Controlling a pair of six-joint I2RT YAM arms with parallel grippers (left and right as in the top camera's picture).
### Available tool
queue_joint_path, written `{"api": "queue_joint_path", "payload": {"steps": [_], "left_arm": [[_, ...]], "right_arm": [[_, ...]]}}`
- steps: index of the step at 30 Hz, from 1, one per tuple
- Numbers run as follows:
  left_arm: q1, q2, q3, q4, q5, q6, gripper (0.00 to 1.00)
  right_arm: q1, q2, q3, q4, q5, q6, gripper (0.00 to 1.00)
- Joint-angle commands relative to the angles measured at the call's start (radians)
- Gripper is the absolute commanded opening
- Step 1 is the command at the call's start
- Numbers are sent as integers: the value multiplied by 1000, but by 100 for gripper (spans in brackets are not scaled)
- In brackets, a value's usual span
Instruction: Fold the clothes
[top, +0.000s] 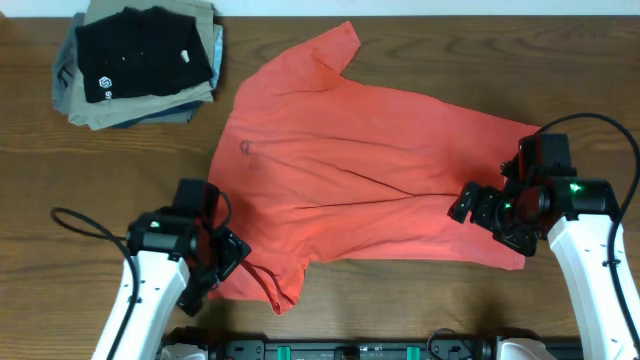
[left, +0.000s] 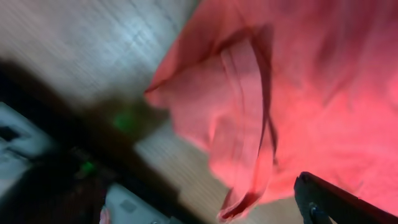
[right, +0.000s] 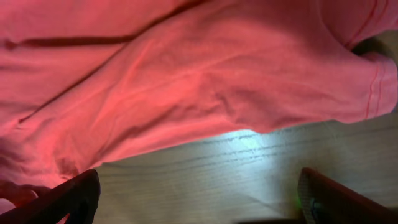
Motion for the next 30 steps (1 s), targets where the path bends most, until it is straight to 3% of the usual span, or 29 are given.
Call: {"api": "queue_joint_path", "payload": {"steps": [1, 10, 21, 30], "left_arm": [[-1, 9, -63, 69, 6, -113, 98], [-1, 106, -110, 194, 5, -142, 97], [-1, 254, -109, 269, 29, -145, 78], [-1, 255, -109, 272, 29, -145, 52]], "right_arm": [[13, -3, 0, 13, -12, -5, 99], [13, -3, 0, 20, -11, -5, 99], [13, -3, -1, 66, -7, -5, 99], [13, -2, -4, 86, 52, -4, 99]]}}
